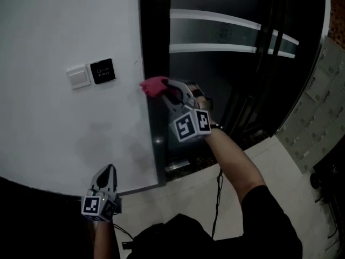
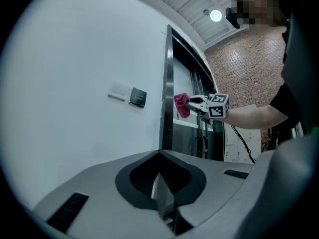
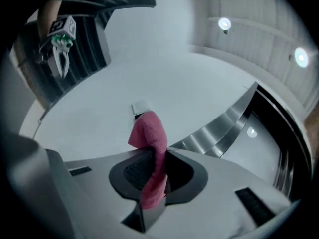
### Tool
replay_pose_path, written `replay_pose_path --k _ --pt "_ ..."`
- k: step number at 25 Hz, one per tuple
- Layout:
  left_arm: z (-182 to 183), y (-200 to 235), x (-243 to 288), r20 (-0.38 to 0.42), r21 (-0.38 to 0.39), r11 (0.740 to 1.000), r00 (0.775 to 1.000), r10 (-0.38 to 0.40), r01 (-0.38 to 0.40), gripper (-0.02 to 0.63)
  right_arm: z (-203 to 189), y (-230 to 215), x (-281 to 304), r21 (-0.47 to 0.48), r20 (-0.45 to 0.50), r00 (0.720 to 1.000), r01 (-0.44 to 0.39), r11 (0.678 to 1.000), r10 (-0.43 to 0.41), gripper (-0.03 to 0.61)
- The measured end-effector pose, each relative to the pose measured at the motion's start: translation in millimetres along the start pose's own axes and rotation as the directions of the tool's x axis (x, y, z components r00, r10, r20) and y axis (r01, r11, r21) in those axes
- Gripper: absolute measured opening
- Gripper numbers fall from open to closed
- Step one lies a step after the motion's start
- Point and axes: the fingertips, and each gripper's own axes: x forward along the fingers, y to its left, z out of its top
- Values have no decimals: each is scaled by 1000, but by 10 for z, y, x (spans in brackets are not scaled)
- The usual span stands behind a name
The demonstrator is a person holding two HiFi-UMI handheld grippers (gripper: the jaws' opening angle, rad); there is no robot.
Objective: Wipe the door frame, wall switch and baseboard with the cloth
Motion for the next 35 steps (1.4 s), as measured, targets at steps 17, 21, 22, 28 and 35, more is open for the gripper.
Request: replay_pose_path --k 17,21,22,28,35 --pt "-206 409 236 -10 -31 981 982 189 -189 0 -294 -3 813 -353 73 986 166 921 -150 61" --pt "-291 320 347 -19 -39 978 979 204 -205 0 -410 380 768 -364 100 990 126 923 -96 61" --pt "-298 303 364 -22 -39 977 978 208 -209 0 -434 451 766 -357 106 991 118 926 -86 63" --pt "-314 305 360 -41 -31 972 972 230 -232 0 -566 729 721 -273 99 994 80 959 -54 63" --pt "-395 288 337 -56 -34 975 974 219 -221 0 -727 1065 652 -214 50 999 4 977 7 63"
